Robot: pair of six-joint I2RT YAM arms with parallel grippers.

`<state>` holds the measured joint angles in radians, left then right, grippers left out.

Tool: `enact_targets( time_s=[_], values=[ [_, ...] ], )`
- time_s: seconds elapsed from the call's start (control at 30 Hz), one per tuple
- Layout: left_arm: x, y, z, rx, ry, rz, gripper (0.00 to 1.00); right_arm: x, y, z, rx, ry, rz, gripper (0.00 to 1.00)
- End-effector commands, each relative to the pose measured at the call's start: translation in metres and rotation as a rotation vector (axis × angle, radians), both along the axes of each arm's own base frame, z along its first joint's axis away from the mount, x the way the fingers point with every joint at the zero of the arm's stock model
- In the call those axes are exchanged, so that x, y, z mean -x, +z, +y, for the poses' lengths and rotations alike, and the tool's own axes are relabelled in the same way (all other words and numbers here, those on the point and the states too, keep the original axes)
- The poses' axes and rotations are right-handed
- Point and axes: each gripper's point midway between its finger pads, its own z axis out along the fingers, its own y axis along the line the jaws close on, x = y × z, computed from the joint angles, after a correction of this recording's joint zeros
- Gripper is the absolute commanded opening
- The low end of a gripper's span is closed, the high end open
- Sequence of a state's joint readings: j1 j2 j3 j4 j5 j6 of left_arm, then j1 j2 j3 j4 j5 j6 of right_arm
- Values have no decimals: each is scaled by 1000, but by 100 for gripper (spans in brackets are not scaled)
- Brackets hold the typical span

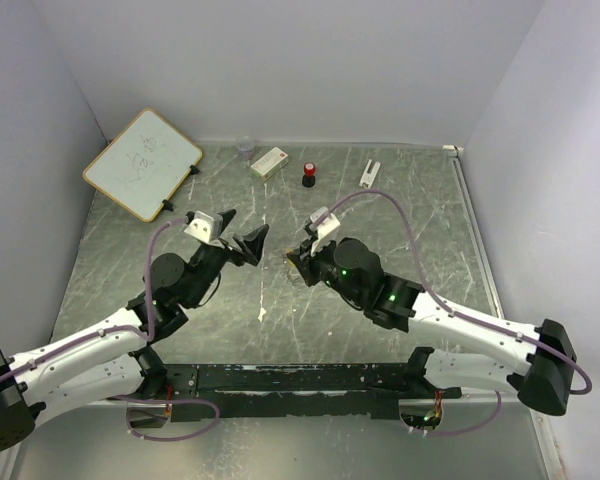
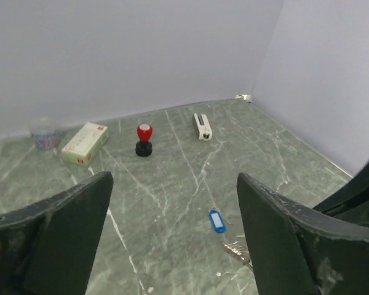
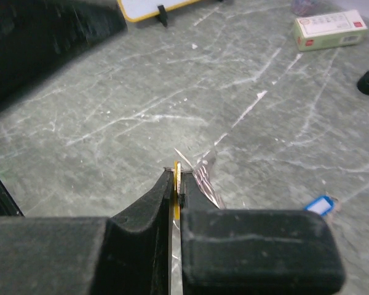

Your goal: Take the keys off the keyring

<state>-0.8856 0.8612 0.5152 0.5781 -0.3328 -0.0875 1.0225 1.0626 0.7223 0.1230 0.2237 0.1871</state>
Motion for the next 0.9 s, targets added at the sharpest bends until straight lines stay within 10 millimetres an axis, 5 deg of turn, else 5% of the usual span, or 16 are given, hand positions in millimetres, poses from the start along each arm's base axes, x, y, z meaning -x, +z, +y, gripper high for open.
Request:
enact_targets(
  time_s=[0.0,0.3,0.53,0.87],
  values=[
    [-6,-15,14,9,90,62,100,8,1,-36,145,-118,54,0],
    [7,-27,-2,-47,-33,32,92,11,44,-40,80,-131,-18,0],
    [38,-17,-35,-95,-284,-115,87,11,52,-31,91,-105,-39,0],
    [54,-10,-59,-58,-434,-147,87,13,57,-22,133,-92,-60,0]
  ],
)
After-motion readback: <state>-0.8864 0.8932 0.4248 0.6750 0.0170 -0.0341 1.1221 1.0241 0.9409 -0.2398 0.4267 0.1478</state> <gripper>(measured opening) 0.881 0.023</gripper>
